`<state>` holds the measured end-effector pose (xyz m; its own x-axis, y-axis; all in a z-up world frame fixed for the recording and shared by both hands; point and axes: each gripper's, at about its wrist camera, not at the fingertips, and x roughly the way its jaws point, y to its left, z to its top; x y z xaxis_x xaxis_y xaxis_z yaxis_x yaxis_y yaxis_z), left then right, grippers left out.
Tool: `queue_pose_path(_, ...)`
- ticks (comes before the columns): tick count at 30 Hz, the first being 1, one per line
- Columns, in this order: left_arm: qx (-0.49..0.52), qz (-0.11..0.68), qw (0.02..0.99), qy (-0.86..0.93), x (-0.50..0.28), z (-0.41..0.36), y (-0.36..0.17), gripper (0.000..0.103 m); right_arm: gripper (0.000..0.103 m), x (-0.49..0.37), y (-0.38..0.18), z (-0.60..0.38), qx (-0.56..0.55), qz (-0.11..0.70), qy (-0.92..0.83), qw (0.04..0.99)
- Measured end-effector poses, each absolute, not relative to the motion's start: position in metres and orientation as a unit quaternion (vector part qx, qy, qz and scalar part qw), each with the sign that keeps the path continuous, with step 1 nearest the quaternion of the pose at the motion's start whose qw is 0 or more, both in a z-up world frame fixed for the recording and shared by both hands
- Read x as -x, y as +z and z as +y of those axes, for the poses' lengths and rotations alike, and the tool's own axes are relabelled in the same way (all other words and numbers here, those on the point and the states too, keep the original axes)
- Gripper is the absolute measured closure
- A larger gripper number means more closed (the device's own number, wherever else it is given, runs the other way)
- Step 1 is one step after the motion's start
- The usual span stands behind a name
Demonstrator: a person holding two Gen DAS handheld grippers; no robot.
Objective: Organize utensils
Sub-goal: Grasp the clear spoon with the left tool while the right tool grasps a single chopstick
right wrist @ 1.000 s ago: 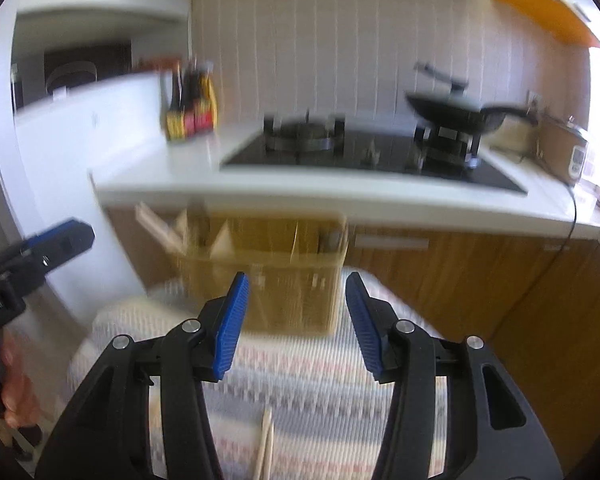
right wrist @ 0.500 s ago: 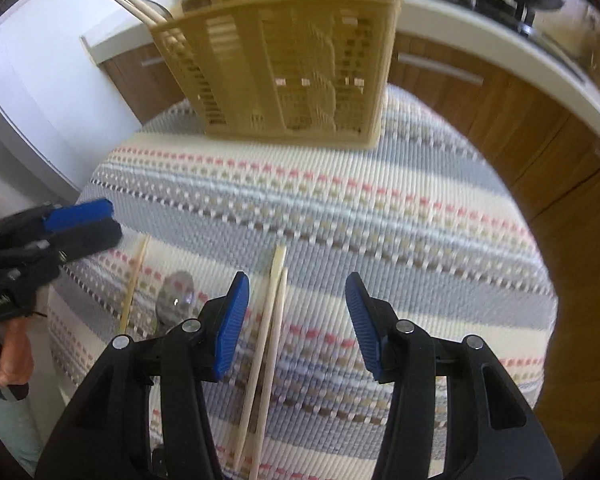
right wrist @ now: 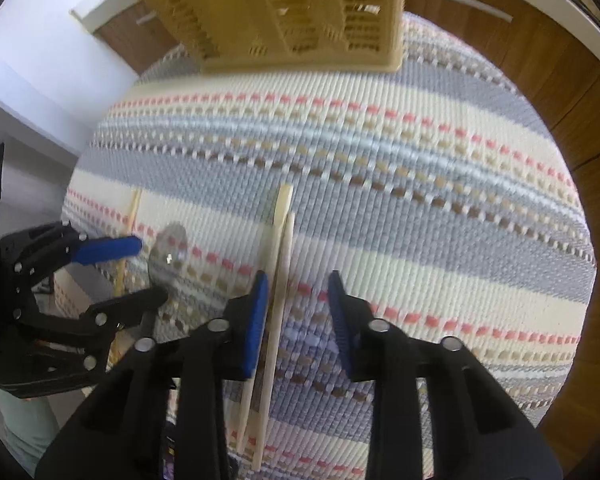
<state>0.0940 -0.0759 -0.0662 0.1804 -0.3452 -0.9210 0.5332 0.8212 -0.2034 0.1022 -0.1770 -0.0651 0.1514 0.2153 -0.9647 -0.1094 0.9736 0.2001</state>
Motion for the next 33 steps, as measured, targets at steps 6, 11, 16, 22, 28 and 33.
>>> queue_pose_path(6, -0.100, 0.562, 0.772, -0.278, -0.087, -0.087, -0.069, 0.056, 0.085, -0.093, -0.074, -0.157, 0.008, 0.647, 0.108, 0.755)
queue_pose_path(11, -0.126, 0.559, 0.774, -0.269, -0.090, -0.103, -0.071, 0.056, 0.085, -0.092, -0.079, -0.143, 0.037, 0.653, 0.099, 0.750)
queue_pose_path(16, -0.176, 0.553, 0.774, -0.253, -0.087, -0.119, -0.075, 0.056, 0.099, -0.090, -0.085, -0.130, 0.056, 0.648, 0.102, 0.752)
queue_pose_path(22, -0.178, 0.560, 0.772, -0.241, -0.088, -0.129, -0.078, 0.055, 0.099, -0.082, -0.086, -0.141, 0.046, 0.642, 0.108, 0.758)
queue_pose_path(28, -0.173, 0.566, 0.771, -0.233, -0.088, -0.124, -0.075, 0.062, 0.099, -0.076, -0.075, -0.163, 0.043, 0.635, 0.104, 0.764)
queue_pose_path(33, -0.159, 0.562, 0.780, -0.223, -0.091, -0.117, -0.073, 0.075, 0.099, -0.073, -0.069, -0.182, 0.026, 0.633, 0.106, 0.766)
